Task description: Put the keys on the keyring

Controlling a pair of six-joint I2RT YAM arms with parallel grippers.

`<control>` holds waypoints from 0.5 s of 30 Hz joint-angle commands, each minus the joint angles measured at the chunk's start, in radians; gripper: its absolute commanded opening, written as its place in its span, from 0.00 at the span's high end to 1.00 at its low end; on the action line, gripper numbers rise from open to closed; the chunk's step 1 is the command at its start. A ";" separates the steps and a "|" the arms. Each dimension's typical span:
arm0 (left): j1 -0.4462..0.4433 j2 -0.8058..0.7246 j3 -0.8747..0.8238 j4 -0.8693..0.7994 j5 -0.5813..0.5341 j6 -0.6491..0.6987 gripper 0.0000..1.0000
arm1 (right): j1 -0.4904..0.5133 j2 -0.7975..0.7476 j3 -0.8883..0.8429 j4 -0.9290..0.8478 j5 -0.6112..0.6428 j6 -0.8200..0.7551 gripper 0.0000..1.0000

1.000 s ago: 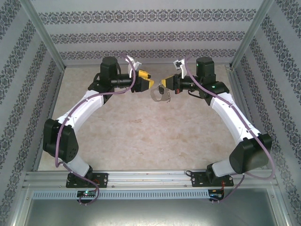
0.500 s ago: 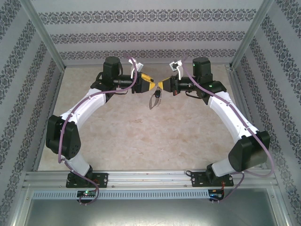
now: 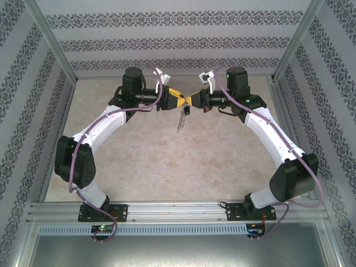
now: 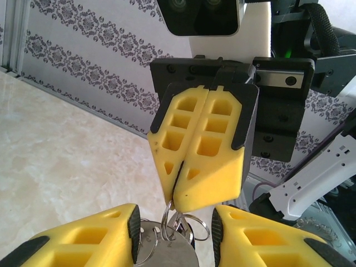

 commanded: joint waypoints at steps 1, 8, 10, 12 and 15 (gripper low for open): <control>-0.011 -0.001 -0.014 0.046 0.029 -0.012 0.59 | 0.012 0.007 0.036 0.027 -0.019 -0.007 1.00; -0.018 0.005 -0.010 0.051 0.037 -0.015 0.66 | 0.015 0.008 0.035 0.032 -0.016 -0.004 1.00; -0.022 0.007 -0.010 0.049 0.040 -0.015 0.66 | 0.015 0.008 0.036 0.033 -0.014 -0.004 1.00; -0.022 0.008 -0.011 0.045 0.043 -0.015 0.66 | 0.015 0.011 0.038 0.034 -0.012 -0.001 1.00; -0.023 0.007 -0.017 0.049 0.041 -0.014 0.67 | 0.018 0.012 0.039 0.034 -0.017 -0.002 1.00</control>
